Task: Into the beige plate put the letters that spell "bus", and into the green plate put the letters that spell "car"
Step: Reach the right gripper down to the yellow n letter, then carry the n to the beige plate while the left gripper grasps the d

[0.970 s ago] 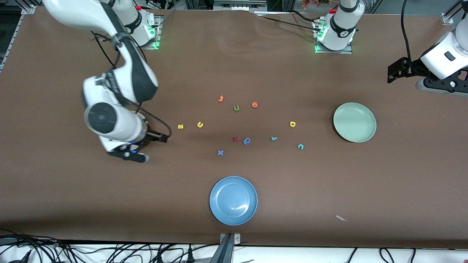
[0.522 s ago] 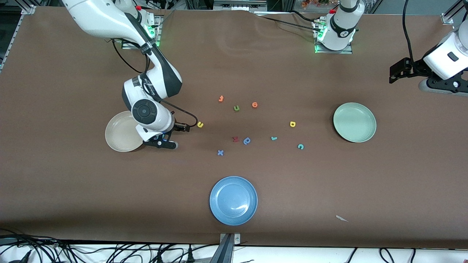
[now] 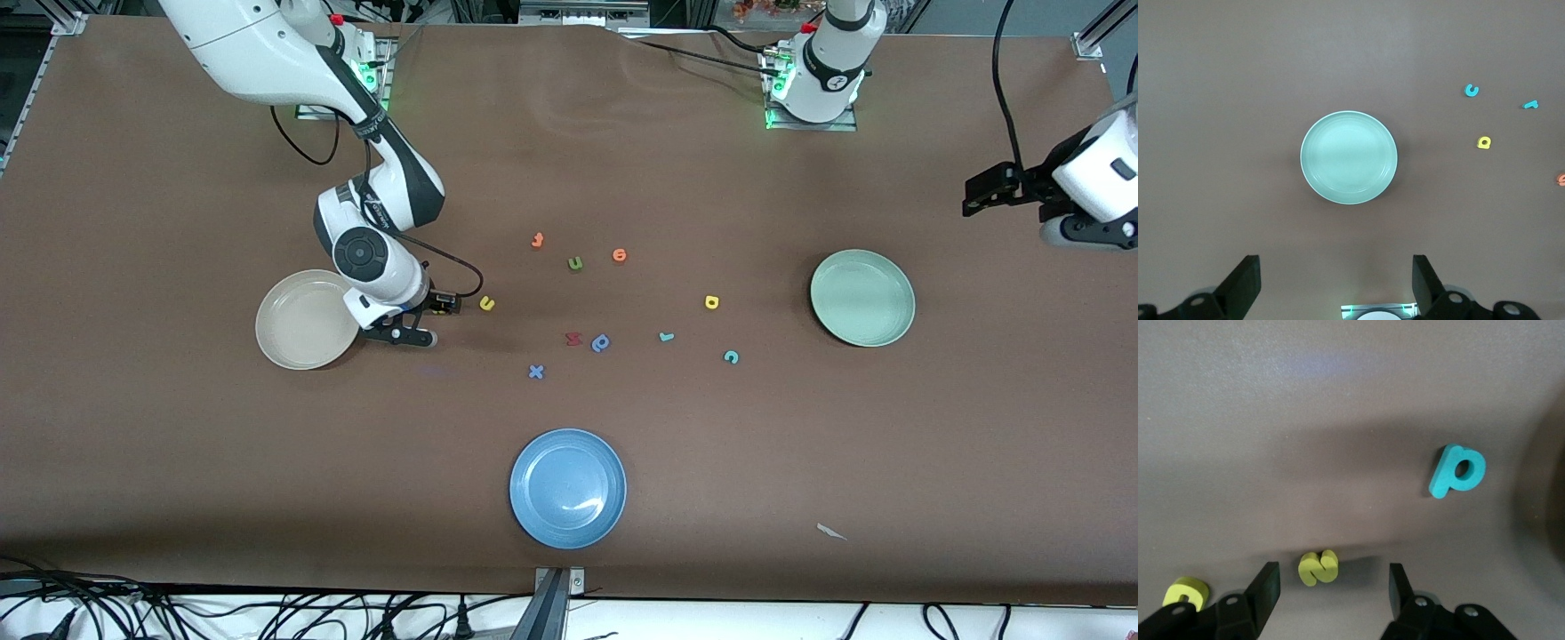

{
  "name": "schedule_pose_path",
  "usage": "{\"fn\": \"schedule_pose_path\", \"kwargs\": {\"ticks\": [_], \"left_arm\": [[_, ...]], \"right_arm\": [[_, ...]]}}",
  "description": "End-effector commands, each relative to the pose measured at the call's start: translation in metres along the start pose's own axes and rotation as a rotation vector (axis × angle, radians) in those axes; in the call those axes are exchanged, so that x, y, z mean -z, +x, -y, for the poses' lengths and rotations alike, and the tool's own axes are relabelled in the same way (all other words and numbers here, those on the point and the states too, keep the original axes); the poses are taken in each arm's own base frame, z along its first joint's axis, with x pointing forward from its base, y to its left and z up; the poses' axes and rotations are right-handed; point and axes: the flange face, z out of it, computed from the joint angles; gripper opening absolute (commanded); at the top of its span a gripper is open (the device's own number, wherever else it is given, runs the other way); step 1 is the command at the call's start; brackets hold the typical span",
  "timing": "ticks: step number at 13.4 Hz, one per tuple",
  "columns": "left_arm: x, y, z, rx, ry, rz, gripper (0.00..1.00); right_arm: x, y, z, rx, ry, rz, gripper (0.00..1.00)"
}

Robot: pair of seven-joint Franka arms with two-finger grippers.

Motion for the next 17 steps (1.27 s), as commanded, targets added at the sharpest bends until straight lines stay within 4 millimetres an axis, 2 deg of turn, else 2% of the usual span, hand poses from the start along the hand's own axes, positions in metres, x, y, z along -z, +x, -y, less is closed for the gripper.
{"fn": "schedule_pose_path", "kwargs": {"ticks": [1, 5, 6, 7, 10, 11, 13, 14, 15, 17], "left_arm": [[-0.002, 0.008, 0.004, 0.001, -0.003, 0.017, 1.00], [-0.006, 0.011, 0.001, -0.009, -0.006, 0.024, 1.00], [-0.018, 0.018, 0.000, -0.011, -0.016, 0.047, 1.00], [-0.042, 0.031, 0.003, -0.007, -0.037, 0.094, 1.00], [-0.036, 0.029, -0.006, -0.017, -0.060, 0.079, 1.00], [-0.040, 0.030, -0.006, -0.018, -0.064, 0.083, 1.00], [-0.043, 0.031, -0.018, -0.025, -0.060, 0.083, 0.99], [-0.052, 0.036, -0.032, -0.043, -0.061, 0.064, 0.99], [-0.067, 0.043, -0.039, -0.044, -0.075, 0.032, 0.99], [-0.110, 0.046, -0.049, -0.010, -0.095, 0.022, 0.99]], "right_arm": [[0.004, -0.010, 0.006, 0.031, 0.002, -0.016, 0.61], [-0.002, -0.012, 0.013, 0.078, -0.014, -0.040, 0.61], [-0.003, -0.011, 0.013, 0.090, -0.021, -0.047, 0.61], [-0.007, -0.010, 0.013, 0.095, -0.021, -0.053, 0.61], [-0.011, -0.010, 0.013, 0.097, -0.017, -0.055, 0.59], [-0.011, -0.011, 0.014, 0.100, -0.018, -0.055, 0.56], [-0.011, -0.010, 0.014, 0.100, -0.017, -0.057, 0.36], [-0.010, -0.010, 0.014, 0.100, -0.016, -0.058, 0.29], [-0.011, -0.010, 0.014, 0.100, -0.017, -0.057, 0.24], [-0.007, -0.010, 0.014, 0.095, -0.016, -0.059, 0.12]]}}
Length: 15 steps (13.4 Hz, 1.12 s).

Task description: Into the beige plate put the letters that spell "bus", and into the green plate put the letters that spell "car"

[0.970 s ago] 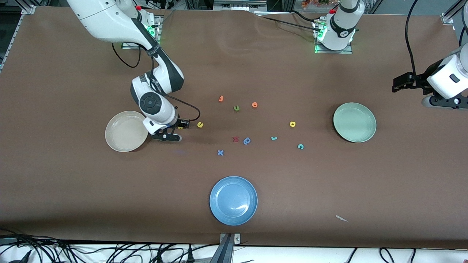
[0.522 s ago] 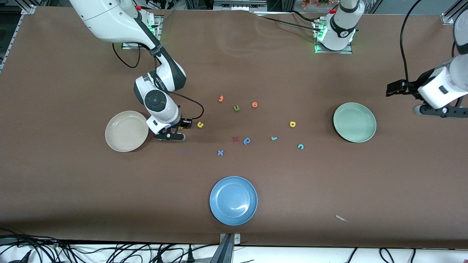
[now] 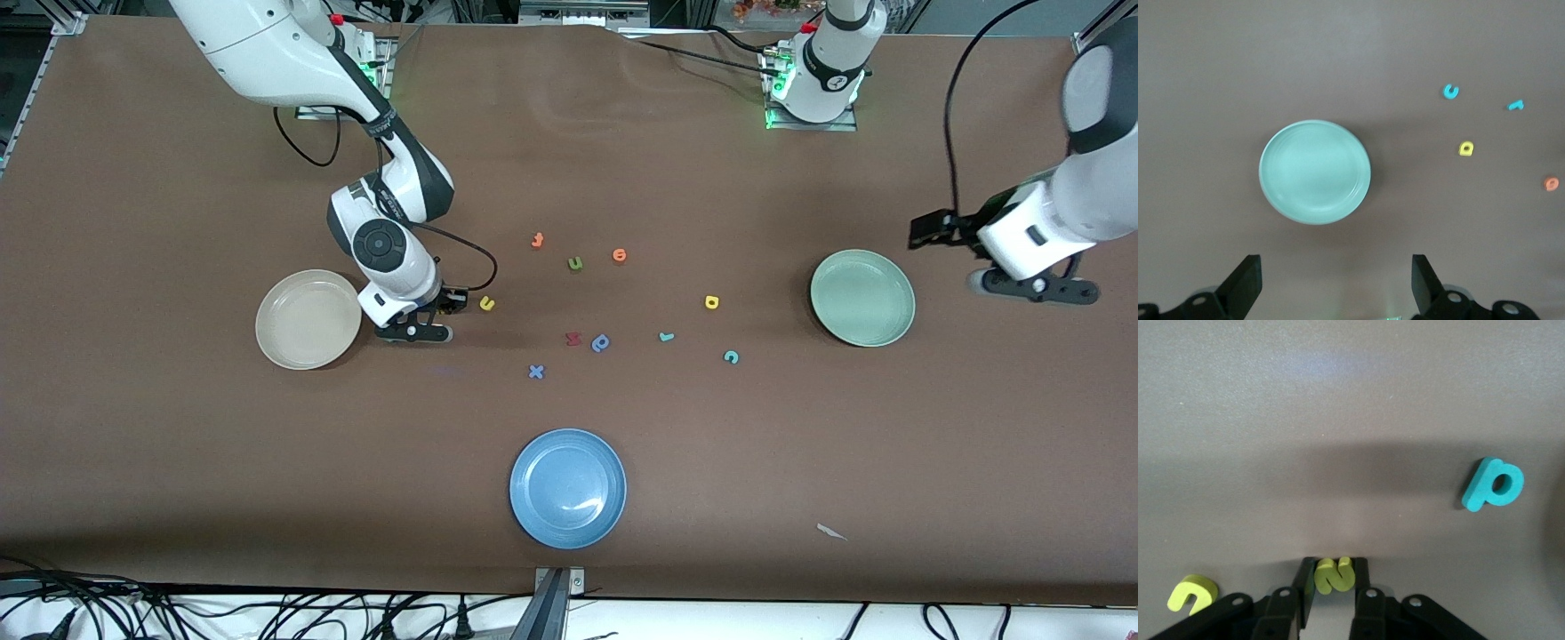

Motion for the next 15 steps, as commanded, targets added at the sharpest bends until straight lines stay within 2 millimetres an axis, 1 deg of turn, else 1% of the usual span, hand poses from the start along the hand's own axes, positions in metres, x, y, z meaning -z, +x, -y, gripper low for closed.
{"fn": "schedule_pose_path", "kwargs": {"ticks": [1, 3, 4, 5, 7, 9, 10, 11, 12, 13, 14, 15], "left_arm": [[-0.052, 0.001, -0.016, 0.047, -0.050, 0.003, 0.99], [-0.084, 0.005, -0.039, 0.037, -0.063, -0.023, 0.99], [-0.098, 0.007, -0.052, 0.017, -0.055, -0.058, 0.99], [-0.118, 0.007, -0.068, 0.000, -0.049, -0.083, 0.99], [-0.148, 0.002, -0.083, 0.033, -0.044, -0.124, 0.99], [-0.167, 0.000, -0.108, 0.044, -0.042, -0.143, 0.99], [-0.180, 0.001, -0.124, 0.043, -0.037, -0.129, 0.99], [-0.194, 0.004, -0.136, 0.029, -0.028, -0.111, 0.99], [-0.207, 0.005, -0.149, 0.005, -0.024, -0.108, 0.99], [-0.219, 0.004, -0.160, -0.008, -0.017, -0.093, 0.99], [-0.228, 0.002, -0.173, -0.015, -0.011, -0.078, 0.99], [-0.237, 0.002, -0.182, -0.006, -0.007, -0.068, 0.99]], "right_arm": [[0.005, -0.002, -0.002, 0.010, -0.003, -0.012, 0.09], [0.025, 0.001, -0.001, -0.002, -0.002, -0.031, 0.09], [0.040, 0.002, -0.004, -0.012, -0.017, -0.022, 0.09], [0.061, 0.010, -0.010, -0.026, -0.032, -0.025, 0.09], [0.095, 0.031, -0.041, -0.068, -0.072, -0.026, 0.09], [0.109, 0.050, -0.081, -0.055, -0.107, -0.015, 0.09], [0.110, 0.059, -0.107, -0.044, -0.124, -0.011, 0.09], [0.108, 0.067, -0.134, -0.023, -0.140, -0.005, 0.09], [0.104, 0.073, -0.156, 0.003, -0.152, 0.007, 0.09], [0.097, 0.077, -0.174, 0.019, -0.159, 0.021, 0.09], [0.083, 0.080, -0.192, 0.029, -0.165, 0.050, 0.09], [0.069, 0.082, -0.212, 0.043, -0.158, 0.076, 0.09]]}}
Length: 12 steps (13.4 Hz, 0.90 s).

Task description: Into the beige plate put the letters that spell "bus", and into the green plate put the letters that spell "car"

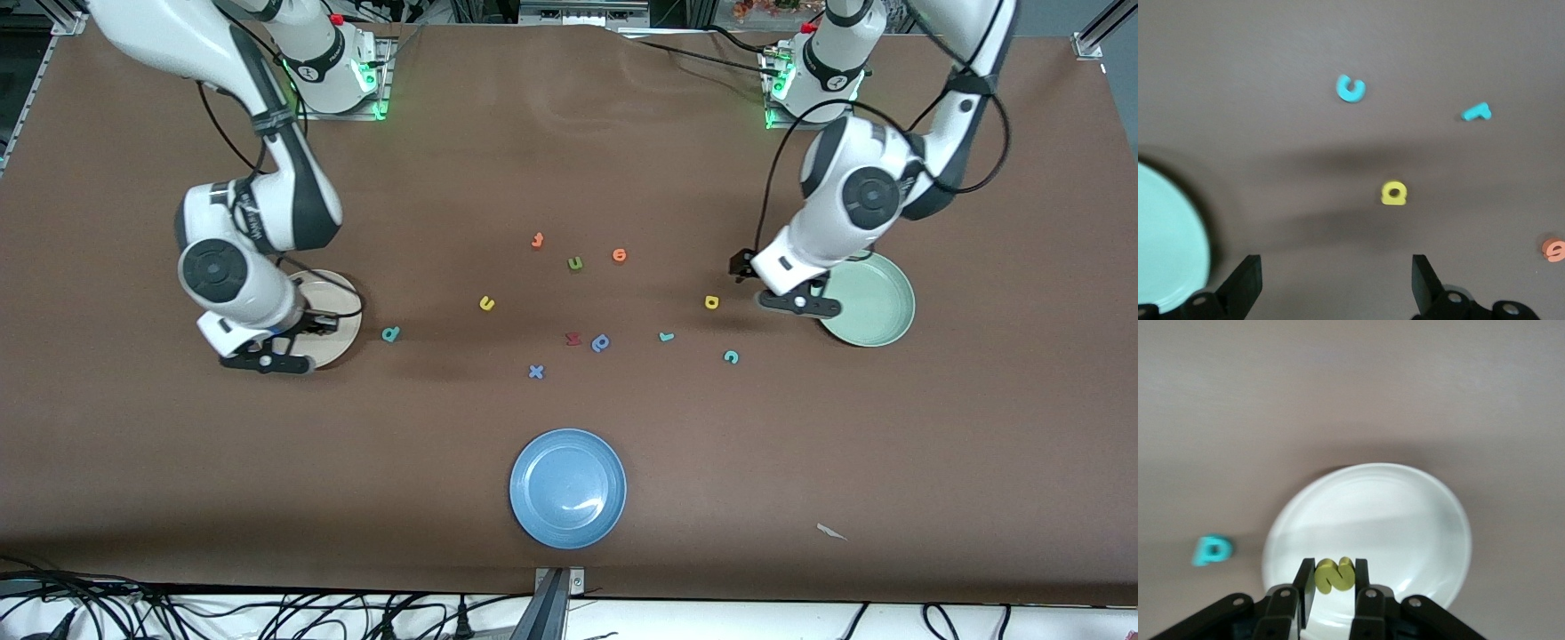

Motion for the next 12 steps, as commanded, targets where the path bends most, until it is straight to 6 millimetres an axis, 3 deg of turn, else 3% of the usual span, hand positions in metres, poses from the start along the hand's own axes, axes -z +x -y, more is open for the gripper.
{"fn": "schedule_pose_path", "kwargs": {"ticks": [1, 3, 5, 6, 7, 8, 10, 12], "left_arm": [[-0.024, 0.001, -0.023, 0.025, -0.003, 0.007, 0.99], [-0.052, 0.003, -0.036, 0.023, 0.004, 0.004, 0.99], [-0.077, 0.003, -0.043, 0.010, 0.010, 0.007, 0.99], [-0.083, 0.003, -0.046, 0.009, 0.011, 0.009, 0.99], [-0.084, 0.006, -0.043, 0.014, 0.010, 0.002, 0.99], [-0.084, 0.008, -0.040, 0.018, 0.012, -0.002, 0.99], [-0.089, 0.014, -0.041, 0.020, 0.011, -0.016, 0.99], [-0.094, 0.019, -0.038, 0.025, 0.021, -0.017, 0.96]], "right_arm": [[-0.038, 0.005, -0.025, 0.060, -0.005, 0.060, 0.09], [-0.063, 0.006, -0.042, 0.050, -0.006, 0.096, 0.09], [-0.072, 0.005, -0.042, 0.063, -0.006, 0.110, 0.11], [-0.073, 0.005, -0.042, 0.063, -0.005, 0.113, 0.29], [-0.072, 0.005, -0.042, 0.056, -0.001, 0.109, 0.80], [-0.068, 0.006, -0.042, 0.050, 0.004, 0.104, 0.99], [-0.048, 0.008, -0.033, 0.048, 0.014, 0.079, 0.99], [-0.009, 0.008, -0.005, 0.019, 0.037, 0.024, 0.99]]}}
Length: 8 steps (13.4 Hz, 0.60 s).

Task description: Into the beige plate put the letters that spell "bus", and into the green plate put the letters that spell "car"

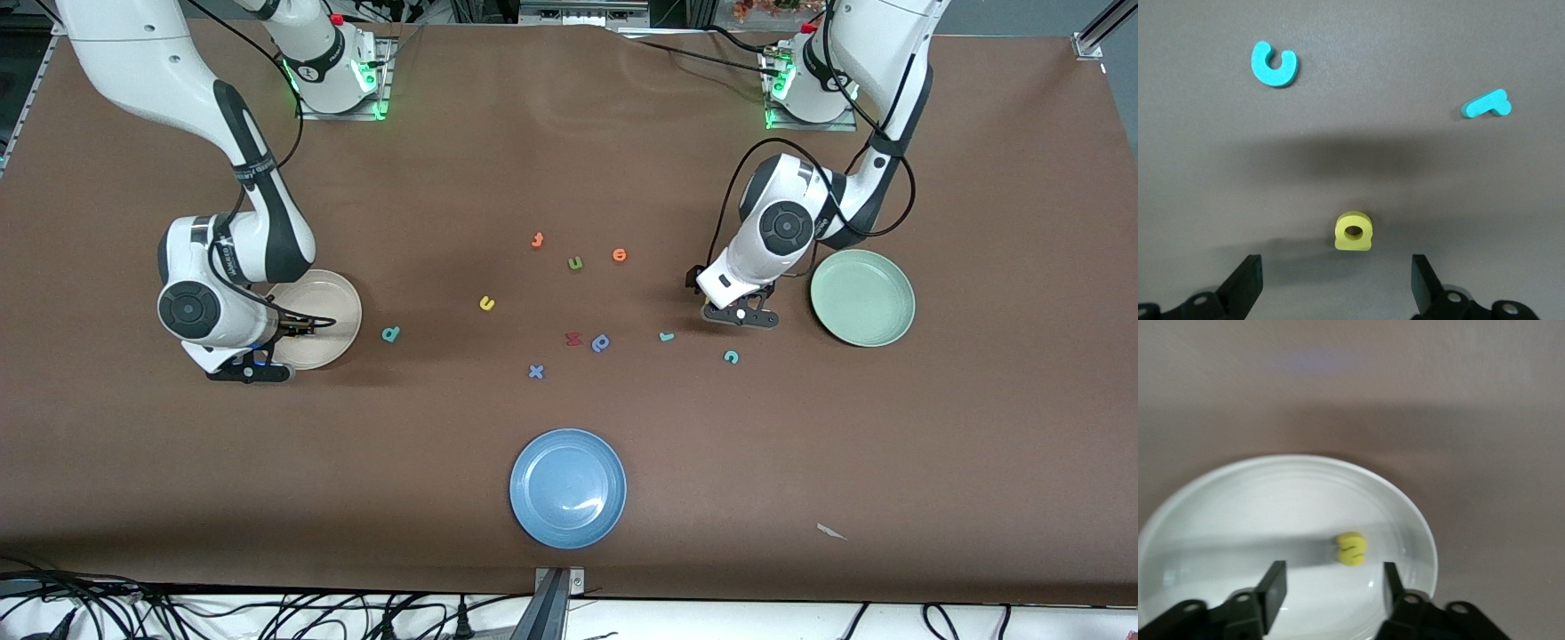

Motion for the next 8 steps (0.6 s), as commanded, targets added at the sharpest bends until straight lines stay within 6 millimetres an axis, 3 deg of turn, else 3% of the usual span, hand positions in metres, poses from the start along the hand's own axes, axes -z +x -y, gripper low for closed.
{"fn": "schedule_pose_path", "kwargs": {"ticks": [1, 3, 5, 6, 8], "left_arm": [[-0.011, 0.009, -0.008, 0.001, 0.014, -0.004, 0.95], [-0.022, 0.007, -0.013, -0.011, 0.021, -0.019, 0.95], [-0.022, 0.008, -0.011, -0.011, 0.023, -0.020, 0.94], [-0.022, 0.009, -0.012, -0.012, 0.023, -0.021, 0.80], [-0.022, 0.009, -0.012, -0.017, 0.023, -0.021, 0.44]], "right_arm": [[0.053, -0.007, 0.045, -0.043, 0.043, -0.054, 0.99], [0.073, -0.011, 0.085, -0.071, 0.071, -0.075, 0.99], [0.074, -0.015, 0.120, -0.078, 0.092, -0.091, 0.99], [0.066, -0.015, 0.134, -0.076, 0.103, -0.106, 0.99], [0.042, -0.009, 0.142, -0.068, 0.116, -0.117, 0.99]]}}
